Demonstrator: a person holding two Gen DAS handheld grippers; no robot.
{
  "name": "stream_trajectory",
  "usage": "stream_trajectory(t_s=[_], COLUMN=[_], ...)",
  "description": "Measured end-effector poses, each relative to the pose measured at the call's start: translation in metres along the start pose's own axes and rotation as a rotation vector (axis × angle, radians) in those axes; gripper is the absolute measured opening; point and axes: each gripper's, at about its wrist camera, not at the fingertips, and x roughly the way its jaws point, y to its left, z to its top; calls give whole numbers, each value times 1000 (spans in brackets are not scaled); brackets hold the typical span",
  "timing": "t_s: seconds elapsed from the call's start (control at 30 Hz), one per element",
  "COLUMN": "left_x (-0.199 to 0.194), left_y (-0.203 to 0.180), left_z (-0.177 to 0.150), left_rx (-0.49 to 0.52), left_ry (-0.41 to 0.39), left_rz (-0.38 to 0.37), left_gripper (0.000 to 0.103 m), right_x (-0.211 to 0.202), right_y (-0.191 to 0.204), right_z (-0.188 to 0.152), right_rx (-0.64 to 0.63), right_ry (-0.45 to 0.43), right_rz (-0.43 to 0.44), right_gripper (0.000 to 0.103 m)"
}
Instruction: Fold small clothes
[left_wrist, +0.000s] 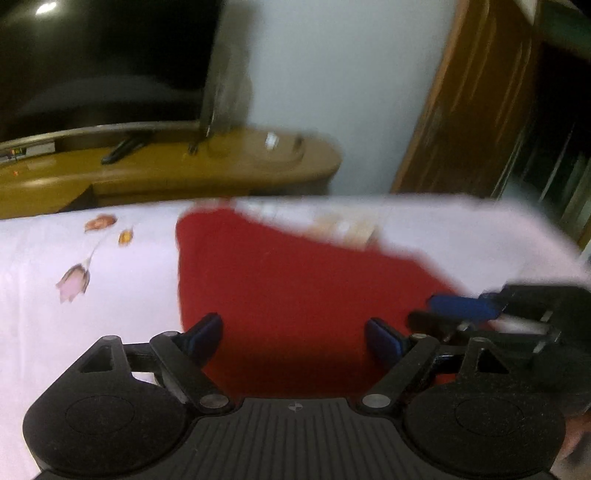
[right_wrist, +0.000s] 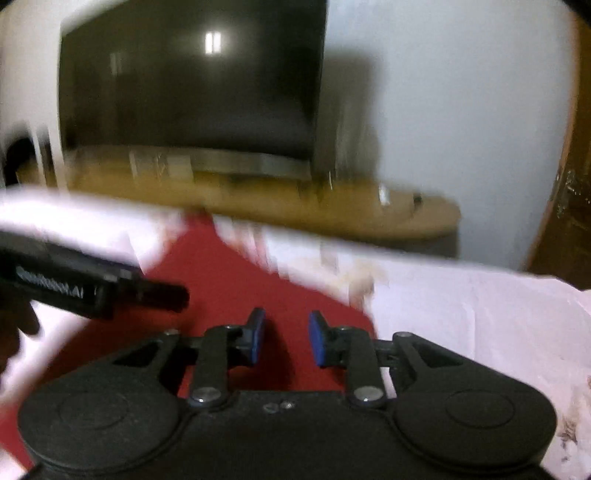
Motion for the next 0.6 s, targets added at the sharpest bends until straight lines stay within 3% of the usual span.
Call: stream_trajectory(t_s=[0.03,0.13,0.2,0.33,0.47,0.53,0.6], left_x=[2,1,-14,-53,-44,-36,-39], left_y=[1,3,4,11,11,23,27], left_z=[-1,7,9,-4,-29,-35,-35], left_rx=[15,12,20,8,32,-75,-118], left_ry=[4,40,20,-31,63,76,76], left_rz=[-11,-11,-7,-56,-42,-80,-81], left_gripper=[85,85,85,85,85,87,87], right_x=[11,17,15,-27,-41,-21,-19], right_y=[-2,-13,-11,-12,-10,-3,-2], right_z=[-3,-3,1,-5,-27,-43,-45], right_rx=[13,72,74,84,73,10,2], right_ry=[50,41,43,-45,-45,31,-2], right_rz=[5,10,11,27,56,0,-17], right_gripper=[25,29,29,24,25,26,26])
